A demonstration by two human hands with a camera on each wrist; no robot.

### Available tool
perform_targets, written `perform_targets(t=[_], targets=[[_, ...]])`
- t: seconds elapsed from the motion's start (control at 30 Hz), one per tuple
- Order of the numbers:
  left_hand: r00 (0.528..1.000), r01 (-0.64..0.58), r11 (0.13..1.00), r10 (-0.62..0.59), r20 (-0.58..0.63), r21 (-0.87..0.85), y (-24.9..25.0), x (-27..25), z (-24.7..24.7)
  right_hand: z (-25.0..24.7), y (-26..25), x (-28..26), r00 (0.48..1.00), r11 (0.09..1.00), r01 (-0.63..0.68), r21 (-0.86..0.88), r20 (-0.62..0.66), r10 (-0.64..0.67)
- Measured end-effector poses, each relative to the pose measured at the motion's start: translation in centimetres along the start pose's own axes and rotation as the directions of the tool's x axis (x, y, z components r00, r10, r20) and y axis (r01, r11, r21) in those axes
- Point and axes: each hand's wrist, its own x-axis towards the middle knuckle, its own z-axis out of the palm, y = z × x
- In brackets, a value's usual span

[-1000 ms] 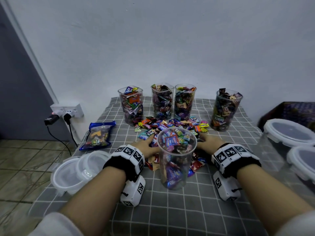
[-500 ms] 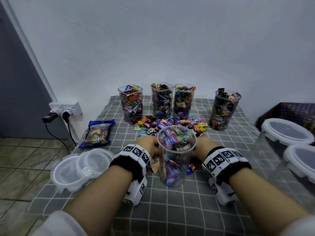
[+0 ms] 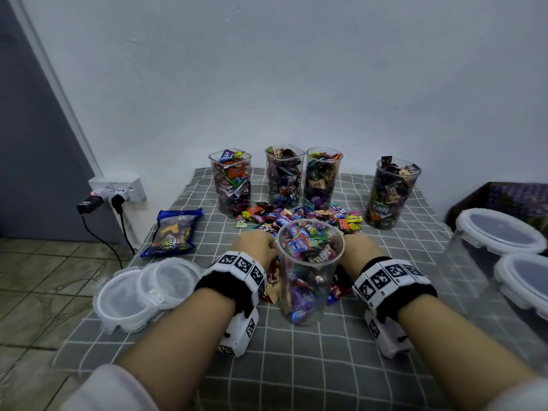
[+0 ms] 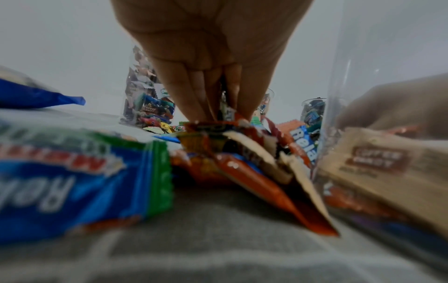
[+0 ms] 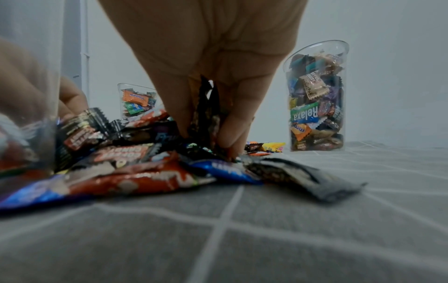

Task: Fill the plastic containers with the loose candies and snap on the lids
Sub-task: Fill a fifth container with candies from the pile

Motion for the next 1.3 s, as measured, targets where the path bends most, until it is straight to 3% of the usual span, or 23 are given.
perform_targets(t=[0.13,0.53,0.73,0.97,1.13,1.3], targets=[[0.998,-0.022,0.999,0.020,-0.056,-0.040,-0.3,0.5,0.5,-0.2,0.3,-0.3,0.995,1.000,-0.010,0.006,-0.095,0.011],[0.975,-0.118,0.967,0.069,-0.211,-0.225,-0.4,0.2,0.6,-0.7,0.5,-1.2,0.965,0.970,0.006,0.241,-0.255,0.058],[0.961,-0.151,0.944,0.070,-0.267,-0.294,-0.2,0.0,0.6,-0.8,1.6,-1.6,0.933,0.875,0.060,0.480,-0.339,0.123],[0.940,-0.168,0.910,0.033,-0.339,-0.378,-0.9,0.0,0.7,-3.3,1.4,-3.0,0.858,0.730,0.299,0.615,-0.508,0.077],[0.919,-0.171,0.907,0.006,-0.395,-0.384,-1.2,0.1,0.7,-6.1,-1.1,-5.9,0.784,0.607,0.520,0.601,-0.619,-0.058],[0.911,-0.188,0.898,0.008,-0.412,-0.399,-1.5,0.2,0.8,-6.1,-3.3,-7.9,0.736,0.650,0.594,0.474,-0.647,-0.200]])
